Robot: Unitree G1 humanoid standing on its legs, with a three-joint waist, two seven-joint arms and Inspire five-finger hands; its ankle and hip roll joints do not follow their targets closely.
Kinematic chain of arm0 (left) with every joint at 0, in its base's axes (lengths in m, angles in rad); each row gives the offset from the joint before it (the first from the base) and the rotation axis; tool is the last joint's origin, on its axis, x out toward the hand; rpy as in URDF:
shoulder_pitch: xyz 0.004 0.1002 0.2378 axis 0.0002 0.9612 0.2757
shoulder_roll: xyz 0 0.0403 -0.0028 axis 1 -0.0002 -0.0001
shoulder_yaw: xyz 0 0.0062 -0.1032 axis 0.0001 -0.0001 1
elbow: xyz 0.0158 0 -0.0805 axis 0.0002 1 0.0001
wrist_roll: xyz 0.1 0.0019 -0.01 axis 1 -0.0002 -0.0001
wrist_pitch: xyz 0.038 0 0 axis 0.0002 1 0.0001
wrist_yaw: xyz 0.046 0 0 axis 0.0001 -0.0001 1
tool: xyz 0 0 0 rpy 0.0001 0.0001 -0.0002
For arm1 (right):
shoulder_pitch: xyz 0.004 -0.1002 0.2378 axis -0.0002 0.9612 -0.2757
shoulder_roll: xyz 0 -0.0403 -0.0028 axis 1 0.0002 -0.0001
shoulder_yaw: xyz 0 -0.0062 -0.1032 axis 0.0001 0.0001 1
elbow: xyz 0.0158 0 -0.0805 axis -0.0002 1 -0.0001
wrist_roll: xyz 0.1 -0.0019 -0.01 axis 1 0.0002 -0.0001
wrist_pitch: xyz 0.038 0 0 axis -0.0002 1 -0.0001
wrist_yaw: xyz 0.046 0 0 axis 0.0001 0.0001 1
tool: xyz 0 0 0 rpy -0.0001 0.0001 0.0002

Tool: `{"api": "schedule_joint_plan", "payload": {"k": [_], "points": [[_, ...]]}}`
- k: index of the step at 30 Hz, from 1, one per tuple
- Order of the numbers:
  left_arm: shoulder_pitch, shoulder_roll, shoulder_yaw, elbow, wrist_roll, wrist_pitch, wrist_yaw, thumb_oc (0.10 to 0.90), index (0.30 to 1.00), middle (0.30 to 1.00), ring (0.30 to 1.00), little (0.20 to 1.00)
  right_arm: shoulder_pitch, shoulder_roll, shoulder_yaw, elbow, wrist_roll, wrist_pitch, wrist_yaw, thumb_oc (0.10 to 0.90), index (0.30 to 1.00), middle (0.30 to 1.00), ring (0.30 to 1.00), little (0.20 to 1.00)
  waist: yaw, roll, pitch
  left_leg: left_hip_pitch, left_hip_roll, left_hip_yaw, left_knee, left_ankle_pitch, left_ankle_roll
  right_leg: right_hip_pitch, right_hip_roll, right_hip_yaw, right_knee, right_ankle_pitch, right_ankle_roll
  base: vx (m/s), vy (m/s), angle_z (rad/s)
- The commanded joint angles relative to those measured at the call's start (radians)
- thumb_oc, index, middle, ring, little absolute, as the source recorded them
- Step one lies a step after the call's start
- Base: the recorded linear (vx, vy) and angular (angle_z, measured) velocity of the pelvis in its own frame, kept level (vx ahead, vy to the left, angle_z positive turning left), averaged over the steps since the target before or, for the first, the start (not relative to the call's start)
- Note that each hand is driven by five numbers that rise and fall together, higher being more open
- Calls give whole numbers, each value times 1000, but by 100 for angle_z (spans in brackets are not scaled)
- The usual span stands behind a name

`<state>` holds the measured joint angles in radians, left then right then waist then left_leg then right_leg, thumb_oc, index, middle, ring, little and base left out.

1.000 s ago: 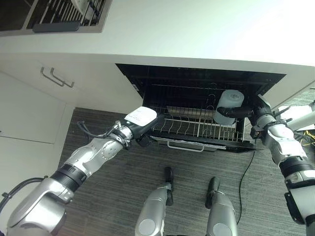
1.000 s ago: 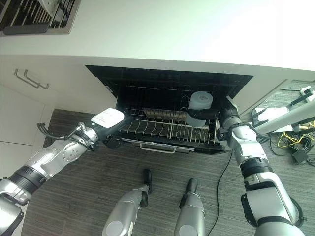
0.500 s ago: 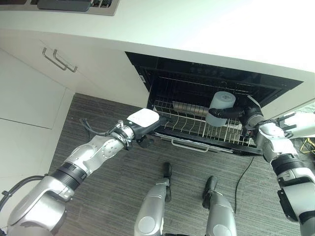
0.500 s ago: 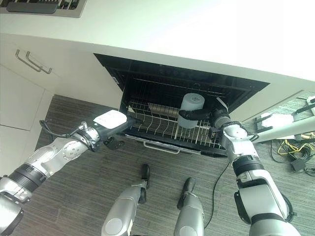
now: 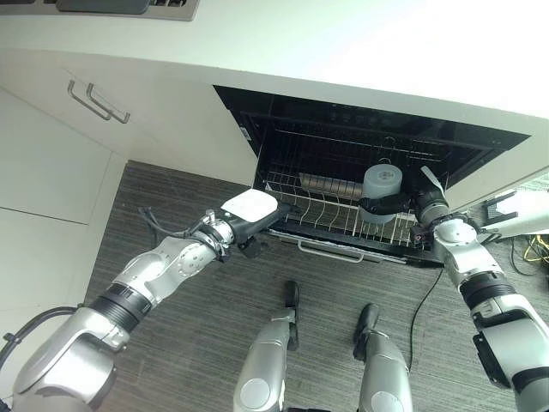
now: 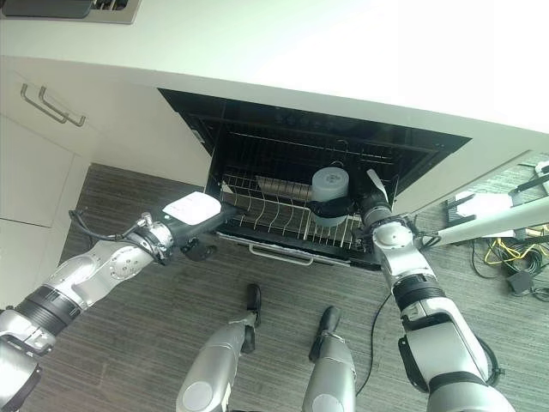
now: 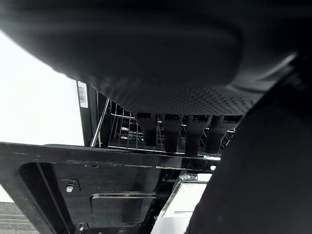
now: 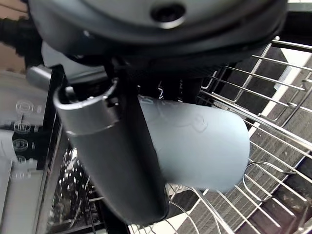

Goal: Place the dishes in the dishwasher.

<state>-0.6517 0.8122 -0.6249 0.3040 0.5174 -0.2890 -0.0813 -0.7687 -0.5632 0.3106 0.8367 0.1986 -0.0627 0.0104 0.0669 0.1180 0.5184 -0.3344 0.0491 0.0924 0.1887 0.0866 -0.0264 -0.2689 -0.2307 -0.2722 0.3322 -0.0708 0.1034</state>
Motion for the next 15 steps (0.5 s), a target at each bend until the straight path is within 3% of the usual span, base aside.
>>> {"api": "schedule_joint_plan", "payload": {"k": [1,3,8,13,15], "points": [[-19,25,73,-96,-41,-25,64,800,900,900,900,900,22,-88,-9,62,-32,-4,-84,800,900,900,900,900,-3,33,-20,-15,5,-17,111,-201,-16,-17,26,46,-1,-63,42,0,0,0],[-17,34,72,-100,-45,-27,64,800,900,900,900,900,27,-91,-10,65,-29,-18,-101,800,900,900,900,900,-4,33,-20,-15,5,-17,111,-202,-15,-18,26,47,0,-62,43,0,0,0],[-5,25,72,-123,-54,9,54,800,900,900,900,900,36,-92,-60,-14,-25,-102,-330,800,900,900,900,900,-22,46,-23,-14,3,-6,111,-206,-14,-31,27,62,9,-66,43,0,36,-4],[42,2,93,-156,-63,44,47,800,900,900,900,900,115,-61,-152,-138,3,-102,-478,800,900,900,900,900,-55,78,-21,-9,2,12,111,-215,-14,-44,25,85,13,-73,42,7,123,-8],[62,-7,98,-168,-66,55,50,800,900,900,900,900,148,-45,-177,-167,82,-99,-534,800,900,900,900,900,-66,90,-21,-5,1,18,111,-219,-14,-44,24,93,11,-75,42,20,134,-12]]}}
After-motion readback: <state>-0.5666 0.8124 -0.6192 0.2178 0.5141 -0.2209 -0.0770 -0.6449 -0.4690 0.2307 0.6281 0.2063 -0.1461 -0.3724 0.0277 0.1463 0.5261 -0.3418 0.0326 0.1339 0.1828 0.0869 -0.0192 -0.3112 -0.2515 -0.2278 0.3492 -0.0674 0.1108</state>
